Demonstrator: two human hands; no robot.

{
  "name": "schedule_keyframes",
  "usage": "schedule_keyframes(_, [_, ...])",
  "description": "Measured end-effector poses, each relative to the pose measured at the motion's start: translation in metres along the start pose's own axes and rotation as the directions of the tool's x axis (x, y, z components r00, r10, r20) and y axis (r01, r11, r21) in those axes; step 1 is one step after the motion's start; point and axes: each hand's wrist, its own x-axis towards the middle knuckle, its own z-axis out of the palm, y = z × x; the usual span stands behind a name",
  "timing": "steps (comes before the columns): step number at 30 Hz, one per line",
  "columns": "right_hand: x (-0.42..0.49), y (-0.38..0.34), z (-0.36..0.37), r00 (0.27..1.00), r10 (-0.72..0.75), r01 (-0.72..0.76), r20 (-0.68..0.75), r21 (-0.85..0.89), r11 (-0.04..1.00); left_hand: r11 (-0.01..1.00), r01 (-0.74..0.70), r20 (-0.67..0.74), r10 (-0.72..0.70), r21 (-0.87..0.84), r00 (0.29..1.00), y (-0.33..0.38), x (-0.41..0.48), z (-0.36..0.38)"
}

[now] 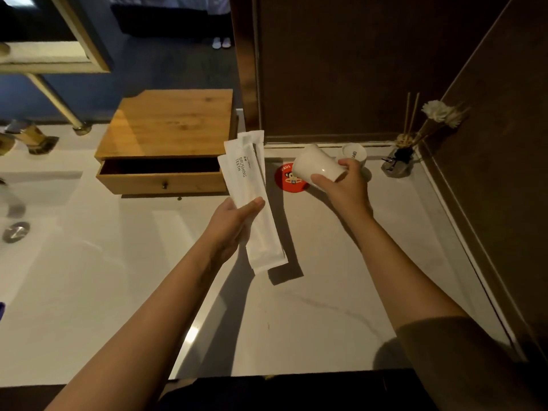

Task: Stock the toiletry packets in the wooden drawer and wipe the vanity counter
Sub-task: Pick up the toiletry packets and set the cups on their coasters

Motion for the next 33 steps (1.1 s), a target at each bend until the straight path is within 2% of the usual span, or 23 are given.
schedule_keyframes(5, [0.022, -0.038, 0.01, 0.996, -0.09, 0.087, -0.007, -0.215, 0.973, 1.0, 0.011, -0.02, -0.011, -0.027, 1.0, 0.0, 0.003, -0.017])
schedule_keyframes(10, [0.033, -0.047, 0.03, 0.979, -0.177, 0.204, 0.102, -0.451, 0.869, 0.999, 0.01, -0.006, -0.011, -0.044, 1.0, 0.0, 0.005, -0.028])
schedule_keyframes(12, [0.036, -0.05, 0.036, 0.973, -0.192, 0.232, 0.131, -0.496, 0.837, 0.999, 0.006, -0.003, -0.006, -0.034, 1.0, 0.0, 0.006, -0.03])
schedule_keyframes(17, [0.04, -0.048, 0.053, 0.97, -0.19, 0.237, 0.151, -0.418, 0.877, 0.999, 0.003, -0.003, -0.003, -0.05, 1.0, 0.002, 0.007, -0.033])
schedule_keyframes(24, [0.023, -0.017, 0.065, 0.991, -0.083, 0.092, 0.109, -0.085, 0.992, 0.998, 0.008, -0.011, -0.009, -0.064, 1.0, 0.001, 0.009, -0.039])
schedule_keyframes(29, [0.02, -0.013, 0.071, 0.997, -0.04, 0.04, 0.063, -0.001, 0.999, 0.998, 0.01, -0.001, -0.01, -0.06, 1.0, 0.001, 0.01, -0.042])
schedule_keyframes(33, [0.023, -0.014, 0.071, 0.997, -0.048, 0.049, 0.063, -0.022, 0.999, 0.997, 0.015, -0.004, -0.015, -0.07, 1.0, 0.001, 0.012, -0.045])
